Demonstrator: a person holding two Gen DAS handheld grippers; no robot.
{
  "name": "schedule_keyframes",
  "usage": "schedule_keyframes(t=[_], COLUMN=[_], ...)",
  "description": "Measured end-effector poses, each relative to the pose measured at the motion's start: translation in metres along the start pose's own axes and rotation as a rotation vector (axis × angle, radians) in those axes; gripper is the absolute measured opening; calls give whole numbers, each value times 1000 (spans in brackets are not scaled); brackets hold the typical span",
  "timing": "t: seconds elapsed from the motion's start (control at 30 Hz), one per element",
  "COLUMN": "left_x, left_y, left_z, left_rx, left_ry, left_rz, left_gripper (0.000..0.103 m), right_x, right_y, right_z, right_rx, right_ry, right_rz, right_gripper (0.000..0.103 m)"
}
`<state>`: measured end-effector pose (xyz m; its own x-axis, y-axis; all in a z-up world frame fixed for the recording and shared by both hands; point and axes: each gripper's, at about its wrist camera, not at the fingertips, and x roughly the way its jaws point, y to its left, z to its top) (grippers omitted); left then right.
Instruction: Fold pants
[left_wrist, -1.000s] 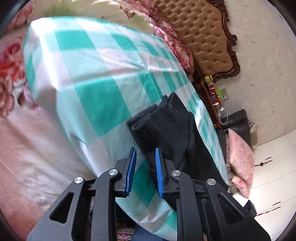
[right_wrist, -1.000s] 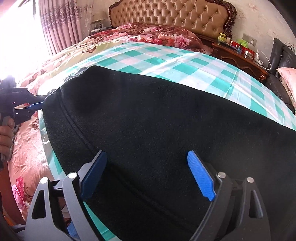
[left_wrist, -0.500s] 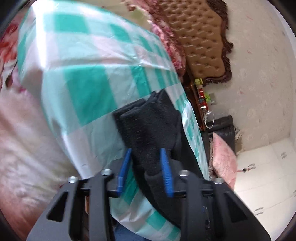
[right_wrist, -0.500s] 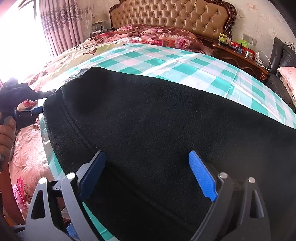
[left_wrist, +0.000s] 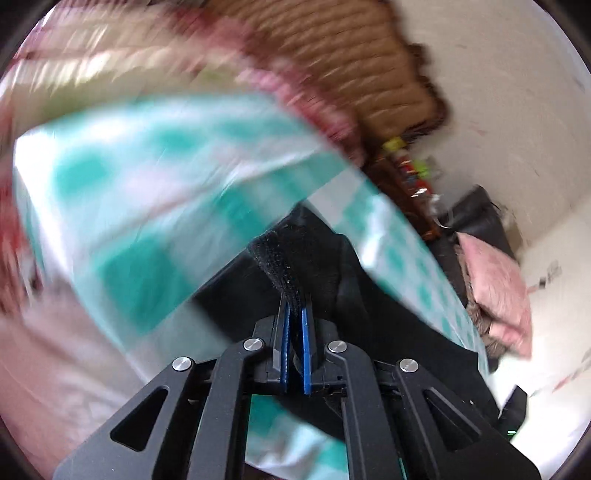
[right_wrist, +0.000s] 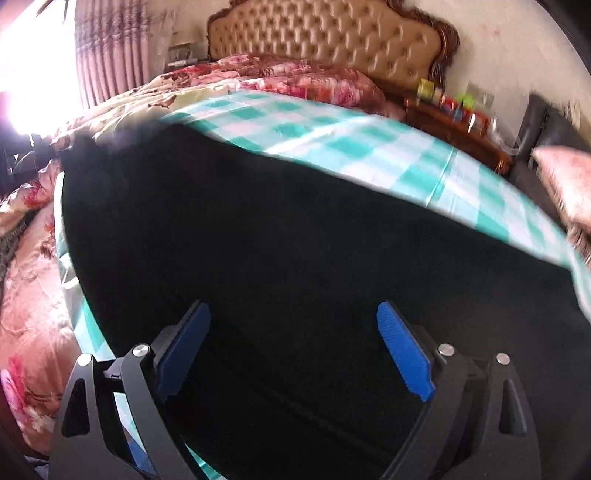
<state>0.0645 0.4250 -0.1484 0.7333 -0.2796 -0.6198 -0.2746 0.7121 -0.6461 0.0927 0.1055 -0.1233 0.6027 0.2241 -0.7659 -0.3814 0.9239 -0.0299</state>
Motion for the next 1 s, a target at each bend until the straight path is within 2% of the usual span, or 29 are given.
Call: schedule_keyframes(t=[0.07,0.17,0.23,0.33,0.4,0.43,0.5,0.53,0.57,0.6,0.7,0.73,0.87,0.93,1.0], left_x=[2,-15,-25,-22,-16,-13,-6,-4,-4,-2,5,7,13,14,14], left_y=[17,18,24,32,32,33,35,36,38,39,42,43,43,41,41], left_z=[-6,-9,-7,-16,-25,-30,-37,-38,-40,-42,-45,-46,-47,-46,-47], left_rx=[-71,-69,-88,-165,-197,-226,-289,-311,-331,-348,-372,-379,-380,-384,-392], left_ry=[1,-33,-44,6,36,44,69,71,66,63,57,55,41,32,28], left_rz=[-39,-44,-56,-152,-183,-198,-217,-222,-234,-237,-264,-274,-309,-330,-347], left_gripper=[11,13,13,13,16,23,31,32,33,36,41,41,46,53,55], right_x=[-1,-6,-12,-15,-10,-3,15,30,44,62,95,97,96,93,84], right_y=[1,1,1,15,28,38,53,59,61,61,57,57,67,65,59], right_z=[0,7,18,48,69,82,103,113,121,128,130,126,119,120,117], right_rx=[-21,-22,9,11,-9,-29,-65,-73,-63,-39,-20,-33,-101,-93,-65], right_ry=[-1,11,-5,-17,-10,-7,11,36,62,94,147,110,85,80,72], right_rz=[-4,2,48,123,152,167,179,182,191,195,150,146,105,112,121], right_gripper=[92,91,88,87,79,77,63,59,50,41,31,31,33,34,34])
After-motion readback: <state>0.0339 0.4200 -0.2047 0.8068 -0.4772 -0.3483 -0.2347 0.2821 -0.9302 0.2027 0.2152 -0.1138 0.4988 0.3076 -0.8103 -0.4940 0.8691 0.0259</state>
